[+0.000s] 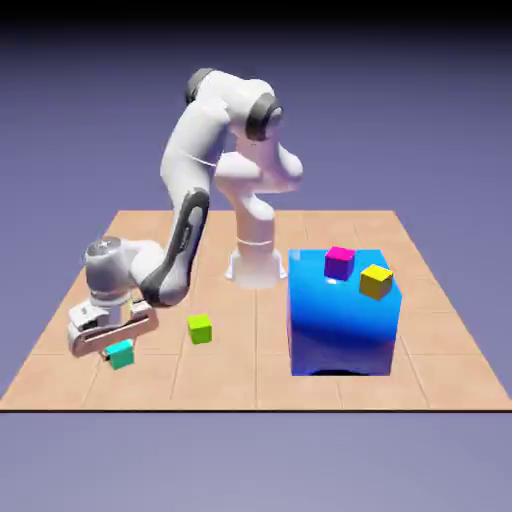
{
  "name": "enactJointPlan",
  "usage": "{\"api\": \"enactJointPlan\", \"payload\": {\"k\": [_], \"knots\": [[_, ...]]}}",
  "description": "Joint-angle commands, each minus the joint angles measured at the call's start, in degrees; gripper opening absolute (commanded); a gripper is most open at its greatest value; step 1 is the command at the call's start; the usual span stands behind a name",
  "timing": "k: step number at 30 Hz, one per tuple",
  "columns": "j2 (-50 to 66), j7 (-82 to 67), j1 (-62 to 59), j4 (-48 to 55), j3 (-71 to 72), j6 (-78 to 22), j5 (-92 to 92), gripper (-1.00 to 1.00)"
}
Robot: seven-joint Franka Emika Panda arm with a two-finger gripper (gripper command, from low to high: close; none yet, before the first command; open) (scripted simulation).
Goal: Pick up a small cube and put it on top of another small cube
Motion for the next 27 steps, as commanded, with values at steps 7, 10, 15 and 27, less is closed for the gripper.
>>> {"api": "enactJointPlan", "payload": {"k": [7,10,15,27], "knots": [[-11.4,7.1,7.0,-1.7,5.9,-8.3,-6.8,-1.00],[-17.7,11.0,10.7,-2.6,10.1,-12.9,-10.4,-1.00],[-28.0,17.5,16.8,-4.0,17.1,-20.4,-16.2,-1.00],[-51.7,32.6,31.0,-8.1,33.1,-36.9,-29.9,-1.00]]}}
